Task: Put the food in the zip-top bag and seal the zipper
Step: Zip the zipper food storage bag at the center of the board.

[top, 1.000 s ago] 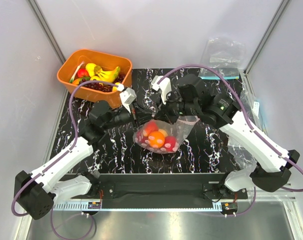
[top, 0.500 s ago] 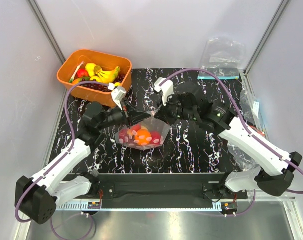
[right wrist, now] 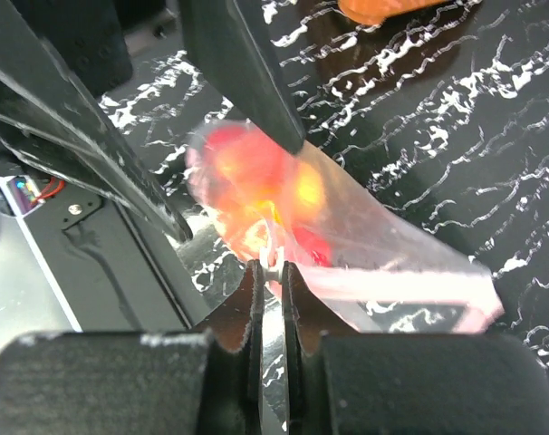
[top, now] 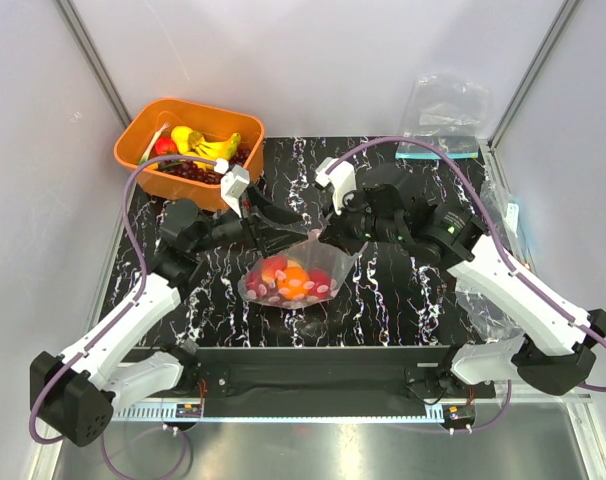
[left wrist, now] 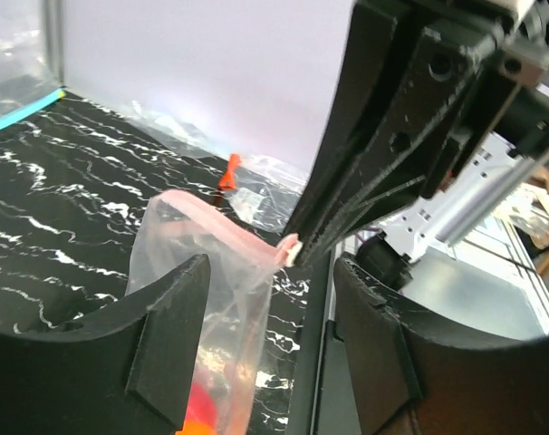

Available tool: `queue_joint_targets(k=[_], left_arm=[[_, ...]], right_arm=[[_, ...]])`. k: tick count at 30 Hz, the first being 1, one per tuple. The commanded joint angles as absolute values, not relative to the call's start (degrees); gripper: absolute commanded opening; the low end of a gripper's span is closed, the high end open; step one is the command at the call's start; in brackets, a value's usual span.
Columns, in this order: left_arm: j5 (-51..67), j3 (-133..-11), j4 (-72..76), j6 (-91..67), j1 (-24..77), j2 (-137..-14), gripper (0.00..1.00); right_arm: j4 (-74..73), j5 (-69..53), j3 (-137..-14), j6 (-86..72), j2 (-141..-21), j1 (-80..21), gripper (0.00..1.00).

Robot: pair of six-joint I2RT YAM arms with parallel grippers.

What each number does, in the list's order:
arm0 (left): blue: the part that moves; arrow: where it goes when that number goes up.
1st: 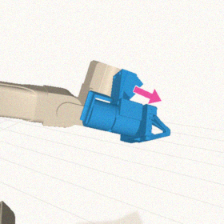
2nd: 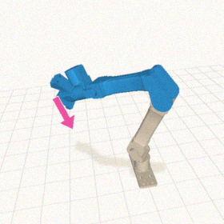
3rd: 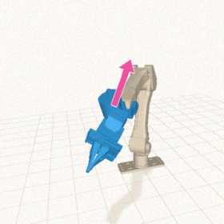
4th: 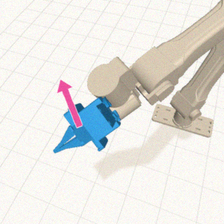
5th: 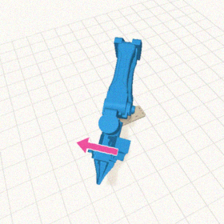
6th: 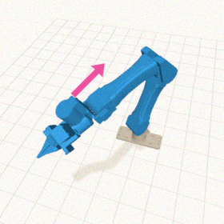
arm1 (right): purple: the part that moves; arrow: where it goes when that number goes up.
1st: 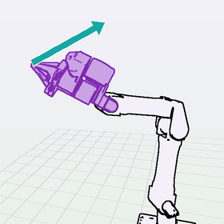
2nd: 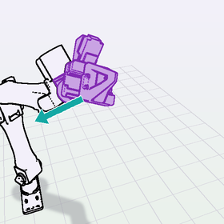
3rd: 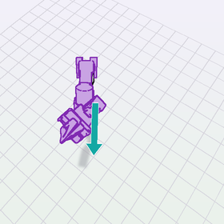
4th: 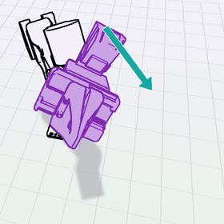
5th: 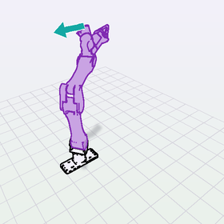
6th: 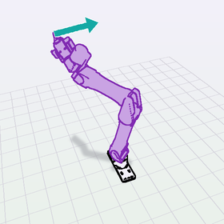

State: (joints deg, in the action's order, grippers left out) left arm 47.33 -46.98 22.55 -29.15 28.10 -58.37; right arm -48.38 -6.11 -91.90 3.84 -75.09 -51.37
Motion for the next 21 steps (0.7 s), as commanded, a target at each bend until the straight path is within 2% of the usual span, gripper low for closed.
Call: queue_joint_targets(k=[1,5,17,21], left_arm=[[51.06,-49.48,25.48,-27.51,28.56,-58.54,0.63],[51.85,-49.57,25.93,-25.84,29.0,-57.13,0.7],[53.09,-49.66,29.0,-24.08,30.32,-60.2,0.7],[54.75,-50.27,31.2,-23.38,31.03,-62.84,0.57]], right_arm=[[-47.55,-8.35,-95.97,4.22,-74.71,-51.33,0.0],[-48.69,-10.54,-99.13,4.66,-75.32,-51.24,0.0],[-53.78,-14.68,-103.27,5.71,-77.69,-51.24,0.0],[-55.63,-14.85,-103.36,5.27,-78.66,-51.24,0.01]])
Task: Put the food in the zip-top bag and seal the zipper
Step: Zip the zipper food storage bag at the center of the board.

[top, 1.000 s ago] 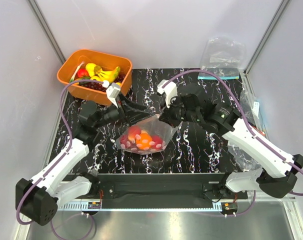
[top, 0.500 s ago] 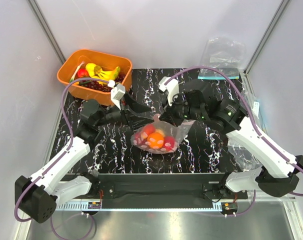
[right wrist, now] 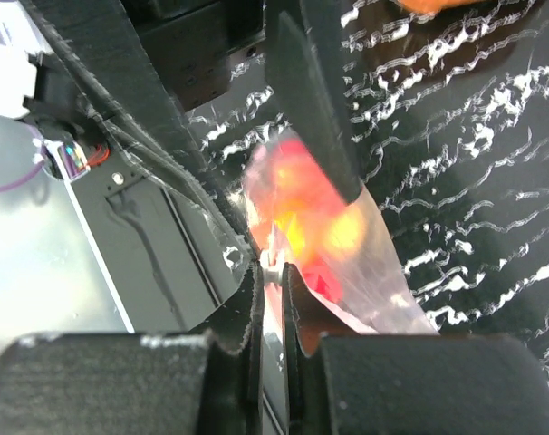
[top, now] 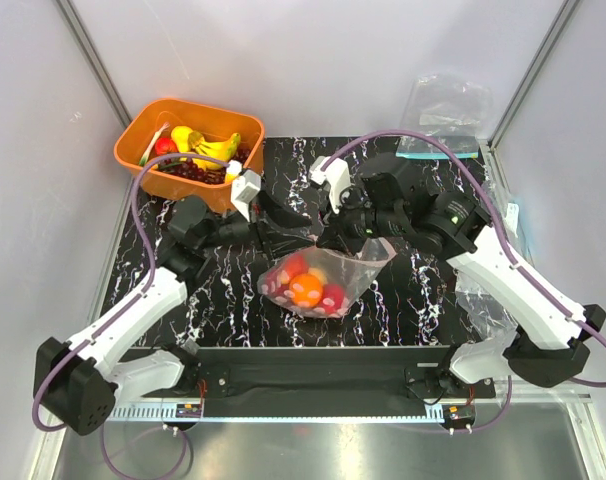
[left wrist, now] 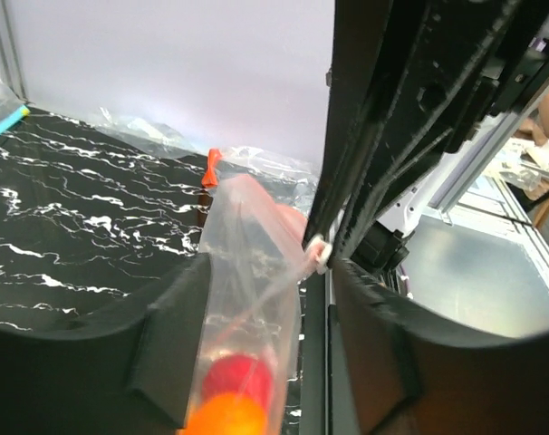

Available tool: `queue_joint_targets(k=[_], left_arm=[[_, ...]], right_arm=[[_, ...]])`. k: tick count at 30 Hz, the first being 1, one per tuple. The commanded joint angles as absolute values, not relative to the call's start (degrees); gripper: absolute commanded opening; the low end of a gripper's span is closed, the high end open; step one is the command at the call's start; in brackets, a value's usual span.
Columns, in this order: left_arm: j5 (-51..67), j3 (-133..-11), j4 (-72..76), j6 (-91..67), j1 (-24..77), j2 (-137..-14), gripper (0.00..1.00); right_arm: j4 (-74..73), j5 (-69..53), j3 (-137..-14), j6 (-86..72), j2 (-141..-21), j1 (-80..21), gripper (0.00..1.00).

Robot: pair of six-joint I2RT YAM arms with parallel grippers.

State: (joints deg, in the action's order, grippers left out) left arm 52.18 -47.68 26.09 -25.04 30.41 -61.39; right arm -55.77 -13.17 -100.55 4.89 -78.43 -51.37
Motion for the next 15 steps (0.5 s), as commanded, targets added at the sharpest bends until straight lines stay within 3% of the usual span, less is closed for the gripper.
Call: queue_joint_targets(k=[1,3,5,15], left_arm=[[54.93,-50.71,31.03,-23.2,31.37,-64.15,0.52],[55.37,-51.67,29.63,-22.24,31.64,-65.21,0.45],[55.37,-51.51,29.44,-21.97,31.82,-65.83,0.45],[57.48,-49.22,28.22,-18.81,32.17,-64.07,0.64]], right_arm=[[-55.9,-14.94,-103.36,5.27,-78.92,-51.24,0.01],[-56.25,-14.68,-103.45,5.19,-79.27,-51.24,0.01],[-56.34,-14.06,-103.54,5.27,-79.28,-51.24,0.01],[-57.3,-12.13,-104.85,6.94,-79.89,-51.24,0.0]])
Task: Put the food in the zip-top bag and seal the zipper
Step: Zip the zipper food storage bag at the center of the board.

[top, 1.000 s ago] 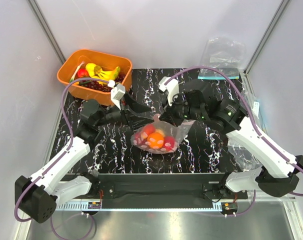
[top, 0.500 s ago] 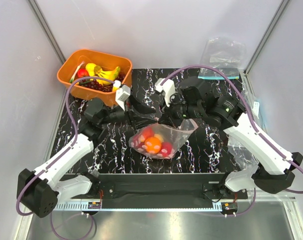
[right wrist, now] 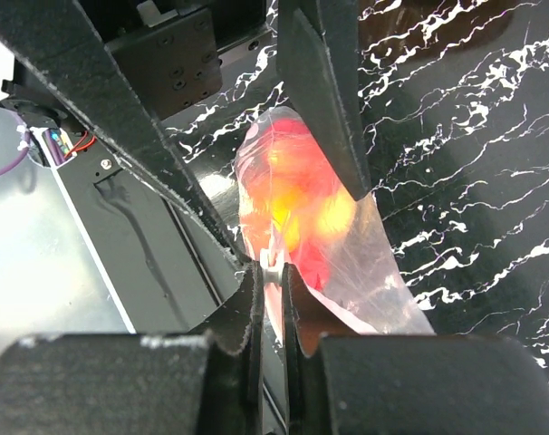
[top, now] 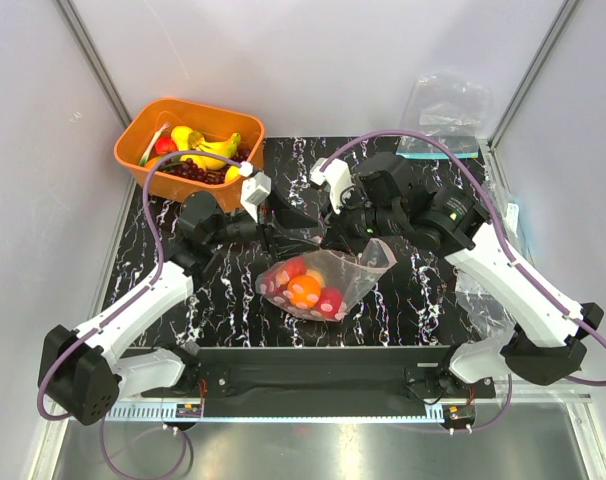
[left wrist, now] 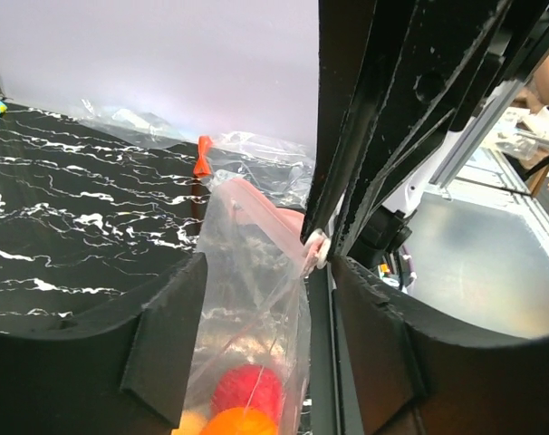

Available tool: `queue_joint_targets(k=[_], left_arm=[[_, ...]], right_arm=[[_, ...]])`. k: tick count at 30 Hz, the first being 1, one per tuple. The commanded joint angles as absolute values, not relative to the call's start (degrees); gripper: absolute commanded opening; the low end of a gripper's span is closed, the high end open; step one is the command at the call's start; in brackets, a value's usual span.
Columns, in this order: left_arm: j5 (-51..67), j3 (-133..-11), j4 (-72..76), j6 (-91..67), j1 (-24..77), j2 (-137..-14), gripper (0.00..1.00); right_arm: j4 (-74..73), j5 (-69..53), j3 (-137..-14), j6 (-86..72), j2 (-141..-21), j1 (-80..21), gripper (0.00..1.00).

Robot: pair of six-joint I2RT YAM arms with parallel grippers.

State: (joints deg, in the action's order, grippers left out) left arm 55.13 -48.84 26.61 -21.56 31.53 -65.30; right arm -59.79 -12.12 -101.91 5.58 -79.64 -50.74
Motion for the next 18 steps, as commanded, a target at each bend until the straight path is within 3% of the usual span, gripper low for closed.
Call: queue_joint_targets(k=[1,7,11,13,18], left_arm=[[57.65,-49.31,27.86,-18.46,32.08,-64.25,0.64],[57.57,-49.57,26.54,-17.58,32.34,-64.86,0.62],[57.39,-49.66,26.37,-17.31,32.43,-65.04,0.51],[57.65,-50.1,26.11,-17.31,32.43,-65.48,0.4],[57.22,-50.63,23.82,-16.0,32.34,-65.57,0.39]], right_arm=[[-57.22,-11.17,-104.85,6.94,-79.89,-51.24,0.0],[-57.57,-10.99,-105.12,7.56,-79.54,-51.24,0.0],[-57.66,-11.42,-104.85,7.56,-79.19,-51.24,0.0],[-57.66,-11.6,-104.5,7.56,-79.01,-51.24,0.0],[-58.09,-11.16,-105.03,7.82,-79.19,-51.33,0.0]])
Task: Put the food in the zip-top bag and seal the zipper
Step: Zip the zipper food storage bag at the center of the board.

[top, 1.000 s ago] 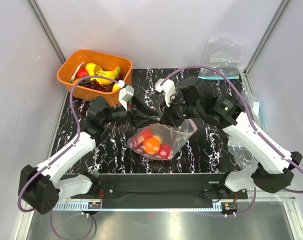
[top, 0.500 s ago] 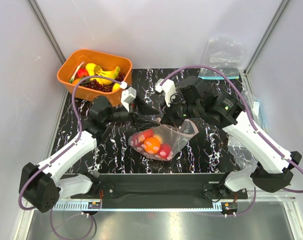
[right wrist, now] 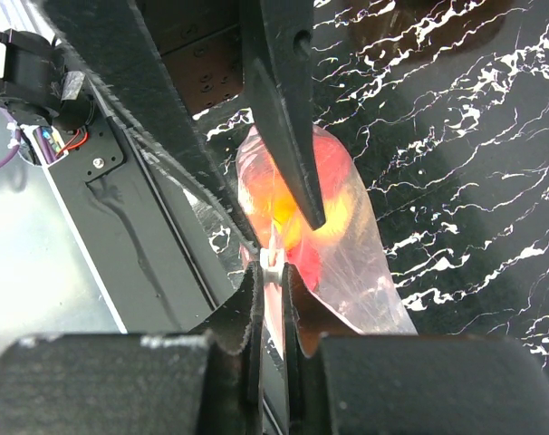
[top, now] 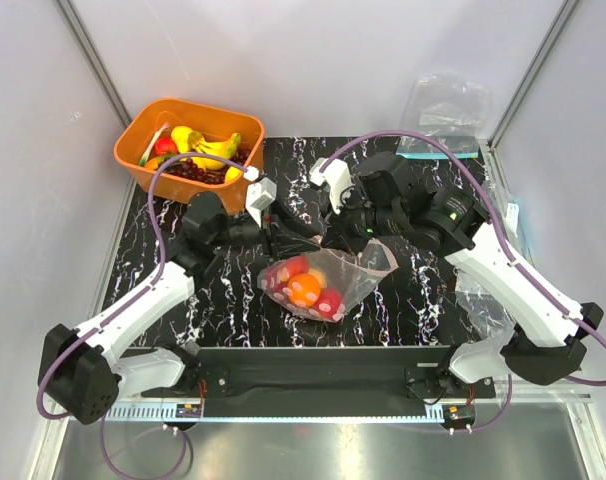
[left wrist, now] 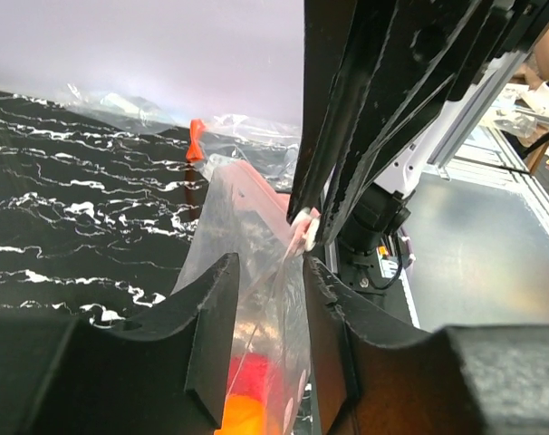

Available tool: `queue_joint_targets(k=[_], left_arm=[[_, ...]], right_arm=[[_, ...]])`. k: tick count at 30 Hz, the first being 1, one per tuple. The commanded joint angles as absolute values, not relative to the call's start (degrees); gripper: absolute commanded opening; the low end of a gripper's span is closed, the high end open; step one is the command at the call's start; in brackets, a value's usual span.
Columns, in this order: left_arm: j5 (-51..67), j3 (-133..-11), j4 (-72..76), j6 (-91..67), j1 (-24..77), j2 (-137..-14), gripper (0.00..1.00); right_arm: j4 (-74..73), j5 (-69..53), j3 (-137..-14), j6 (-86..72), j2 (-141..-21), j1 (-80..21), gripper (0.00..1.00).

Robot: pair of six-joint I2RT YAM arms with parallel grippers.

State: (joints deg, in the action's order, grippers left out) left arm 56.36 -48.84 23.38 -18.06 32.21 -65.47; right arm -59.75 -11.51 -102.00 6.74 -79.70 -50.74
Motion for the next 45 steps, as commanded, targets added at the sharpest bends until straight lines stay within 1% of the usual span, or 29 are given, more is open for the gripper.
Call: queue_joint_targets(k=[1,3,4,5,7,8,12,15,19,25,27,33,38,45], left_arm=[[57.13,-50.63,23.56,-15.74,32.43,-65.65,0.36],[57.3,-50.71,23.55,-15.73,32.34,-65.92,0.29],[57.22,-50.8,23.38,-15.73,32.43,-65.83,0.23],[56.96,-50.97,23.2,-15.73,32.34,-66.0,0.14],[56.43,-51.15,22.94,-15.82,32.43,-65.83,0.1],[56.08,-51.15,23.03,-15.99,32.34,-65.66,0.06],[55.28,-52.03,23.64,-18.19,32.26,-66.44,0.0],[56.16,-51.59,26.44,-21.08,32.26,-66.97,0.0],[56.77,-50.11,29.43,-23.37,31.38,-66.8,0.0],[57.21,-47.9,37.51,-30.31,28.48,-67.59,0.0],[57.57,-46.5,42.86,-34.51,27.34,-68.11,0.0],[57.66,-44.04,52.71,-42.87,24.0,-69.96,0.0],[55.11,-41.31,57.12,-47.1,19.7,-70.22,0.0],[51.77,-38.24,63.63,-54.3,13.46,-71.98,0.0]], right_arm=[[-58.36,-11.25,-105.2,7.91,-79.36,-51.33,0.0],[-59.23,-11.16,-105.99,8.09,-79.89,-51.24,0.0],[-59.67,-10.55,-106.26,8.17,-80.15,-51.33,0.0],[-60.29,-10.29,-106.61,8.26,-80.33,-51.24,0.0],[-61.78,-9.23,-107.05,8.26,-81.12,-51.24,0.0],[-62.22,-9.14,-106.96,8.26,-81.47,-51.24,0.0],[-62.58,-7.65,-104.34,8.88,-82.53,-51.33,0.0],[-63.28,-5.72,-103.19,10.19,-83.58,-51.33,0.01],[-64.25,-3.08,-102.66,12.74,-84.29,-51.24,0.04],[-66.71,-3.87,-103.1,16.34,-84.73,-51.24,0.08],[-66.62,-3.08,-102.22,16.52,-84.64,-51.24,0.08],[-66.09,-1.49,-100.28,16.96,-84.9,-51.24,0.08],[-67.06,-1.85,-100.63,15.82,-84.99,-51.24,0.08],[-71.98,0.97,-104.49,11.26,-87.01,-51.24,0.08]])
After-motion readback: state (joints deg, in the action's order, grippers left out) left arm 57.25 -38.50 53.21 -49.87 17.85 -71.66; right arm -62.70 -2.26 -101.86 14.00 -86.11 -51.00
